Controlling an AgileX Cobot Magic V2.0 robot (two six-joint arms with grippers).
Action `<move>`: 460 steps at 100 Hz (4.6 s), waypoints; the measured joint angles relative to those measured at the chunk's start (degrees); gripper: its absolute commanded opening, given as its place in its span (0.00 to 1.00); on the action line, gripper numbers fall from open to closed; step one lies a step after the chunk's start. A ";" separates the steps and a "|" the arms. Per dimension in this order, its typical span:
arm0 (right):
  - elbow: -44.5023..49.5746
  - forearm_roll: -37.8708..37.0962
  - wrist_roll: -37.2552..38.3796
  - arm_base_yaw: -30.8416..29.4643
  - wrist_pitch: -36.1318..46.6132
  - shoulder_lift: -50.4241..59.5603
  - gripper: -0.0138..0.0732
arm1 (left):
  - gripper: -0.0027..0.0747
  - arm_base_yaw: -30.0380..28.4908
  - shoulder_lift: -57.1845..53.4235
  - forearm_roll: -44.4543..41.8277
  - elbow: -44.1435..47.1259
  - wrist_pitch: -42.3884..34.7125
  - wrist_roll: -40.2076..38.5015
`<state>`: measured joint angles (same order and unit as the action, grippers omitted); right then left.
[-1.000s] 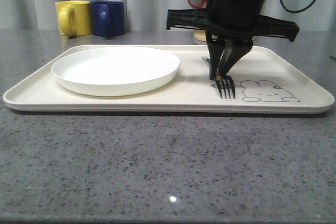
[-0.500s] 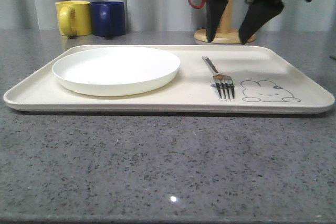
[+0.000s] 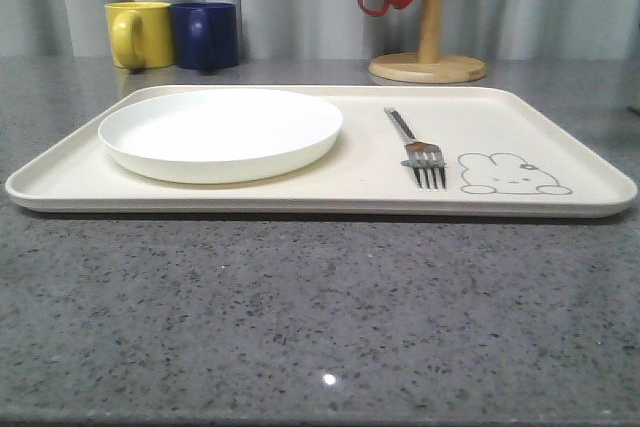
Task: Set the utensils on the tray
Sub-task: 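Grasp the steel chopsticks with the right gripper, then lay the chopsticks on the tray next to the fork and release, then grasp the steel spoon by its handle with the right gripper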
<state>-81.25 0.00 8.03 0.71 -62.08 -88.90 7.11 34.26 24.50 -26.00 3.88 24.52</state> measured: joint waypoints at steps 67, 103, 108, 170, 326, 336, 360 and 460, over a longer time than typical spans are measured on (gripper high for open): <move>0.00 2.28 -8.03 -7.15 -0.22 -11.69 0.61 | 0.01 0.00 0.00 0.00 0.00 0.00 0.00; 0.00 2.28 -8.33 -7.15 -0.08 -13.47 0.39 | 0.01 0.00 0.00 0.00 0.00 0.00 0.00; 0.00 2.28 -8.33 -7.15 -0.08 -13.56 0.31 | 0.01 0.00 0.00 0.00 0.00 0.00 0.00; -0.11 3.41 -3.17 -4.55 -0.53 -6.60 0.15 | 0.01 0.00 0.00 0.00 0.00 0.00 0.00; -0.43 0.53 15.75 20.25 8.36 -8.96 0.62 | 0.01 0.00 0.00 0.00 0.00 0.00 0.00; -0.43 -0.59 13.30 17.44 7.09 -6.13 0.62 | 0.01 0.00 0.00 0.00 0.00 0.00 0.00; -0.43 -1.20 2.74 4.14 2.11 -2.89 0.62 | 0.01 0.00 0.00 0.00 0.00 0.00 0.00; -0.43 1.37 -13.17 -15.46 3.01 -12.02 0.62 | 0.01 0.00 0.00 0.00 0.00 0.00 0.00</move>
<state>-81.68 1.37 -5.15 -14.75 -59.08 -100.93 7.11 34.26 24.50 -26.00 3.88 24.52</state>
